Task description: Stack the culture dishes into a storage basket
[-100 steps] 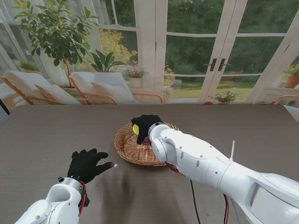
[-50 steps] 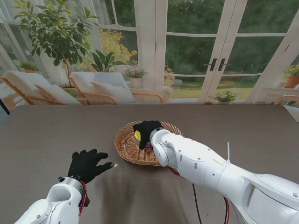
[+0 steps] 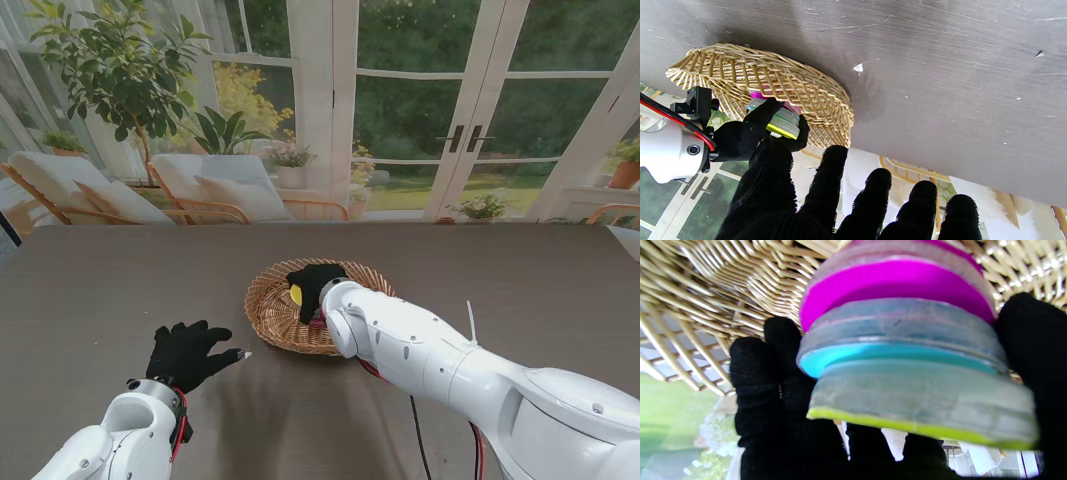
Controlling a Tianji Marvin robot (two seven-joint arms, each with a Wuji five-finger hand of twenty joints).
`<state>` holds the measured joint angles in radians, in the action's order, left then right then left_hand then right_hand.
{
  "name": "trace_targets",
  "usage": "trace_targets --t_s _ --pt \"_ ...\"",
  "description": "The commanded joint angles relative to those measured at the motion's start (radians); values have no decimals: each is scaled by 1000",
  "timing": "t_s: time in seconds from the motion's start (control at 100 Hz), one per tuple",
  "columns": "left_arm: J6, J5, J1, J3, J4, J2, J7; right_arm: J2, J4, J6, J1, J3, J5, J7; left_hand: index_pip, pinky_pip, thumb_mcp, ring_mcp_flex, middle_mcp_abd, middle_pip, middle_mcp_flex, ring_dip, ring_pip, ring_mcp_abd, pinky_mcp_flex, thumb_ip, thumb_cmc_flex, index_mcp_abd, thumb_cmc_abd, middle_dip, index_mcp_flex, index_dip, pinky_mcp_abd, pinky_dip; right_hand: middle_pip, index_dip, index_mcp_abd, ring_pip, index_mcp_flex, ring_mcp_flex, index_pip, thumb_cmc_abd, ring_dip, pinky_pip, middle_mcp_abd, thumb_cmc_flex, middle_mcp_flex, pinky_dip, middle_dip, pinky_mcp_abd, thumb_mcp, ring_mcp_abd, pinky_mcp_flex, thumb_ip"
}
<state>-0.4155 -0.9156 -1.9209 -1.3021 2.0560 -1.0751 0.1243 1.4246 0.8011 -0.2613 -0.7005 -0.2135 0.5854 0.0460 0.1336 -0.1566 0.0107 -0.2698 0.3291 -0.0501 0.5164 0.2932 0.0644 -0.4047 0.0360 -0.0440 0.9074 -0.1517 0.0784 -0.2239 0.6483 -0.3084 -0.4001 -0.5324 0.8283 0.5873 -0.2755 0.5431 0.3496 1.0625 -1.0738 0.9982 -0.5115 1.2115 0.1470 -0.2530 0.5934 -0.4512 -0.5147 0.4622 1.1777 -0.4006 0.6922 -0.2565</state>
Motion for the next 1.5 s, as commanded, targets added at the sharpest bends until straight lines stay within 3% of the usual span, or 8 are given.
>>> trace_targets --t_s 0.0,0.64,0.94,1.19,1.49 --pt "-4 1 0 1 -2 0 22 11 -10 9 2 5 -2 -12 1 1 3 -28 6 3 3 3 -2 -14 4 35 33 3 -67 -7 18 -3 9 -11 103 10 47 74 45 31 -118 -115 -4 -6 -52 -261 8 -35 -40 -97 252 279 231 151" --pt "-15 7 7 7 -9 0 24 71 -133 46 16 54 -2 9 3 0 4 -32 12 1 12 4 -2 -16 5 35 34 -3 -67 -8 24 -3 7 -11 93 0 37 101 -44 -114 -87 -99 13 -82 -48 -207 -99 -42 -29 -87 220 248 93 141" --pt "-16 8 5 6 -9 0 24 69 -132 47 21 69 9 -6 3 0 3 -31 11 2 11 4 -2 -15 6 36 35 -5 -67 -8 24 -3 8 -11 75 -28 38 101 -100 -237 -23 -81 25 -147 -50 -146 -181 -51 -21 -53 192 221 -65 128" --pt "-15 8 3 5 -9 0 25 66 -129 52 24 77 14 -18 3 0 3 -31 10 1 12 4 -2 -14 6 36 34 -8 -67 -8 25 -3 8 -11 53 -67 53 81 -136 -276 49 -78 42 -167 -46 -114 -209 -62 -10 -48 173 209 -115 121" --pt "-18 13 5 6 -11 0 29 62 -124 69 27 84 21 -24 3 0 3 -31 13 2 11 4 -2 -14 6 36 35 -4 -67 -8 25 -3 9 -11 -4 -107 56 -52 -146 -318 104 -72 113 -243 -43 -92 -217 -43 40 -19 164 177 -183 118"
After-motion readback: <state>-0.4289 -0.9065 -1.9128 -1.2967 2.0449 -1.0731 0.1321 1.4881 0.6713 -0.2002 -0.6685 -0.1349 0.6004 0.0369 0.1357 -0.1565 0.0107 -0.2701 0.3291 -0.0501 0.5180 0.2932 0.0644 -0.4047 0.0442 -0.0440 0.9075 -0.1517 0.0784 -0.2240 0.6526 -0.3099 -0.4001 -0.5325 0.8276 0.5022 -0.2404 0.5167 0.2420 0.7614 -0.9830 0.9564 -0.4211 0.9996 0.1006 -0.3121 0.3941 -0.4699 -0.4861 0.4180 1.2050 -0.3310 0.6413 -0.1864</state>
